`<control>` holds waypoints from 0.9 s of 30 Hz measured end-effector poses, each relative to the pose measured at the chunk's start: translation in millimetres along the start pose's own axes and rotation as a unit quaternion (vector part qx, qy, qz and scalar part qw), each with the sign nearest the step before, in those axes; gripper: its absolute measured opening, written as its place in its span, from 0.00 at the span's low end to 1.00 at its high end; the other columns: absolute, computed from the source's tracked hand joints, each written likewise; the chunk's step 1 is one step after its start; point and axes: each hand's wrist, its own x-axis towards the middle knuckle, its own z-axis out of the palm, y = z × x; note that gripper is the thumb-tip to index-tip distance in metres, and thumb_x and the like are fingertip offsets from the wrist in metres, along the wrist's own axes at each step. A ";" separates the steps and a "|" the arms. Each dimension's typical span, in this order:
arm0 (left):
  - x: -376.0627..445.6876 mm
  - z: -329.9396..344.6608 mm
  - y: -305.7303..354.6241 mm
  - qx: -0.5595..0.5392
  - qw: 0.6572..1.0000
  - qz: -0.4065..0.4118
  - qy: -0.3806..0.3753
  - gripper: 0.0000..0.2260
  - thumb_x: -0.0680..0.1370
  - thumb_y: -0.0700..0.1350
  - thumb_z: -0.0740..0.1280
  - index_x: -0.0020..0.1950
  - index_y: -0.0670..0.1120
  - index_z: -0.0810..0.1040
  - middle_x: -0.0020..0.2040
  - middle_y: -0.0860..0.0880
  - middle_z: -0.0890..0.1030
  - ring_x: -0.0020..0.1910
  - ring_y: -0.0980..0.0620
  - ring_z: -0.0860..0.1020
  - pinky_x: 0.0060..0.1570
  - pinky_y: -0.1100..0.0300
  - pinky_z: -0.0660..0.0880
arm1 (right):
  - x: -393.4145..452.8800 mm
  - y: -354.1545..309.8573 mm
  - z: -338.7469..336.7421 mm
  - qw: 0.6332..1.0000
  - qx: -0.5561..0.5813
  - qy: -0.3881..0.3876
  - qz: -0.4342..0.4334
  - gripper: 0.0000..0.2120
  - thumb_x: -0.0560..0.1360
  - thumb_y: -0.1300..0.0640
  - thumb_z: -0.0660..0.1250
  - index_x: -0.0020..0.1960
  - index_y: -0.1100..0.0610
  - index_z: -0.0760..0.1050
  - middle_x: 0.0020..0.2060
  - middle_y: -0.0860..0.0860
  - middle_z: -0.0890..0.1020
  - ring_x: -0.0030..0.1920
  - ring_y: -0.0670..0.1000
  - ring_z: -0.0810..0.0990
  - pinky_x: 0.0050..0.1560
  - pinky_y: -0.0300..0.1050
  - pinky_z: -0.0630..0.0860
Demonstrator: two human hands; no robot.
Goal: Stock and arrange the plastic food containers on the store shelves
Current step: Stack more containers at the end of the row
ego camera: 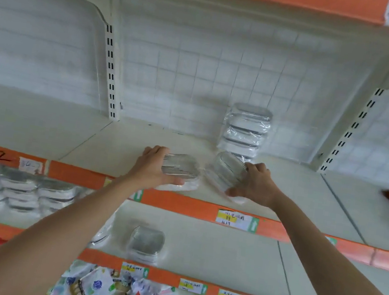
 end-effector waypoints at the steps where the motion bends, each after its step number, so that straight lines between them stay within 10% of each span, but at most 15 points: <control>1: 7.3 4.5 4.2 0.003 1.000 -0.001 -0.009 0.37 0.63 0.60 0.77 0.65 0.45 0.69 0.61 0.48 0.71 0.61 0.46 0.66 0.61 0.54 0.66 | 5.1 11.1 -4.4 1.000 -0.016 -0.005 0.004 0.44 0.59 0.38 0.76 0.67 0.56 0.64 0.59 0.54 0.66 0.63 0.56 0.61 0.62 0.46 0.63; 12: 45.5 1.8 16.4 -0.087 0.995 -0.034 0.036 0.34 0.64 0.54 0.79 0.66 0.47 0.71 0.62 0.49 0.73 0.63 0.50 0.69 0.64 0.54 0.68 | 43.4 47.5 -7.3 0.985 -0.077 -0.135 -0.072 0.50 0.61 0.40 0.73 0.75 0.54 0.54 0.69 0.52 0.60 0.67 0.58 0.58 0.68 0.53 0.61; 17: 60.7 5.9 56.4 -0.106 0.993 0.046 -0.004 0.34 0.64 0.53 0.79 0.66 0.49 0.71 0.58 0.55 0.71 0.57 0.59 0.70 0.49 0.79 0.63 | 45.2 39.8 0.0 0.987 0.039 -0.135 -0.079 0.54 0.64 0.50 0.77 0.77 0.54 0.44 0.71 0.52 0.56 0.71 0.57 0.57 0.71 0.52 0.60; 23: 82.1 32.5 91.6 -0.050 0.988 0.110 -0.097 0.39 0.64 0.58 0.77 0.70 0.50 0.67 0.64 0.53 0.68 0.66 0.56 0.62 0.59 0.67 0.58 | 21.6 50.9 -35.9 0.933 0.315 -0.168 -0.046 0.60 0.60 0.51 0.78 0.76 0.46 0.37 0.75 0.45 0.53 0.74 0.47 0.55 0.73 0.48 0.57; 27: 90.3 48.2 99.3 -0.058 0.983 0.128 -0.115 0.39 0.64 0.59 0.77 0.70 0.49 0.68 0.67 0.51 0.68 0.67 0.54 0.64 0.61 0.67 0.59 | 15.5 52.5 -46.2 0.944 0.287 -0.149 -0.058 0.49 0.66 0.53 0.76 0.76 0.43 0.47 0.73 0.44 0.58 0.72 0.47 0.59 0.71 0.43 0.59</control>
